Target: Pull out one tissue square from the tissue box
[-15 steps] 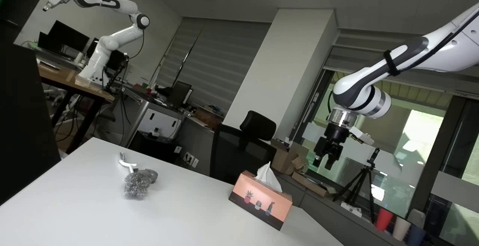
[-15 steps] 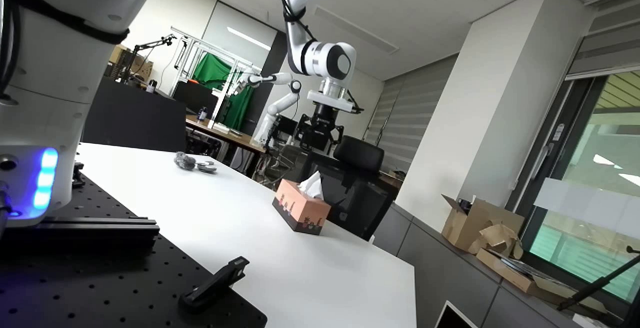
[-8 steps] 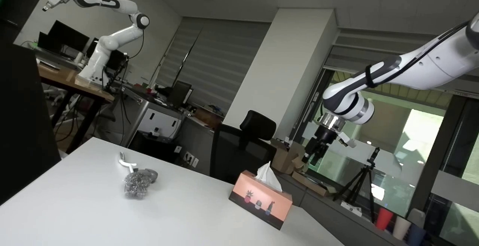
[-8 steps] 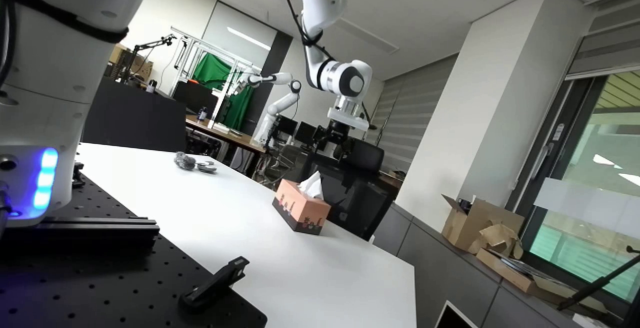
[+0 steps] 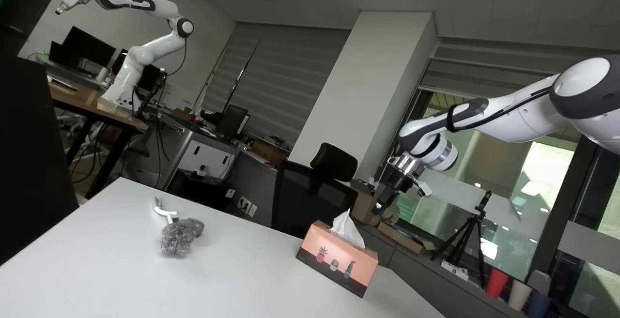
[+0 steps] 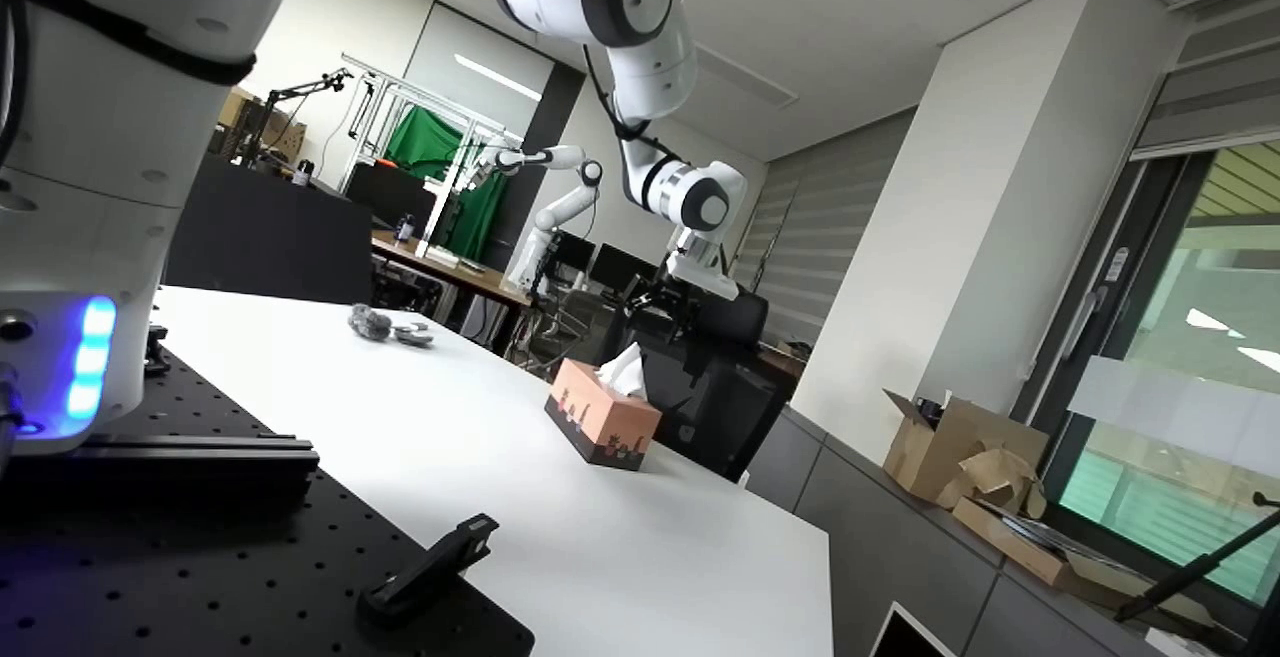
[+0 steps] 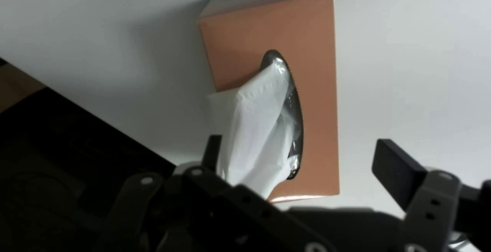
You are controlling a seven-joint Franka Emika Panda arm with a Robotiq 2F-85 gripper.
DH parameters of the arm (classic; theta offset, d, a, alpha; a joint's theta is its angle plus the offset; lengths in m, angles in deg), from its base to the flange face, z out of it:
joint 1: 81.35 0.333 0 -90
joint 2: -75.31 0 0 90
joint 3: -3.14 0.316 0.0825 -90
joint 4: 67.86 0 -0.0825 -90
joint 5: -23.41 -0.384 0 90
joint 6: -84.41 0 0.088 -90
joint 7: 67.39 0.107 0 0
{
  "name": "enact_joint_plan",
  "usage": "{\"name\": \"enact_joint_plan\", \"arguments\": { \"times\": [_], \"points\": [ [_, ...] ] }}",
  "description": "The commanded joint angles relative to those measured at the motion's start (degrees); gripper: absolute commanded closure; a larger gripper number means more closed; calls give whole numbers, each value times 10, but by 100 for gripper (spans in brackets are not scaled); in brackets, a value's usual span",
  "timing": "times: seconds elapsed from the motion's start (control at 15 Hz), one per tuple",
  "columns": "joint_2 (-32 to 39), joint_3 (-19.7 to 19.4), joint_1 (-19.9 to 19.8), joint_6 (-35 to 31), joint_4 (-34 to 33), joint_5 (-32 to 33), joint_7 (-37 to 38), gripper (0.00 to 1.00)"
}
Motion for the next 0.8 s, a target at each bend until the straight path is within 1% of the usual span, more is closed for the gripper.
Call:
{"name": "enact_joint_plan", "arguments": {
  "times": [0.0, 0.6, 0.67, 0.73],
  "points": [
    [85, 12, 6, 58, -137, 0, -50, 0],
    [224, -1, 45, 98, -345, 15, -67, 0],
    [179, 4, 37, 70, -259, 6, -65, 0],
    [187, 4, 39, 70, -268, 6, -65, 0]
  ]
}}
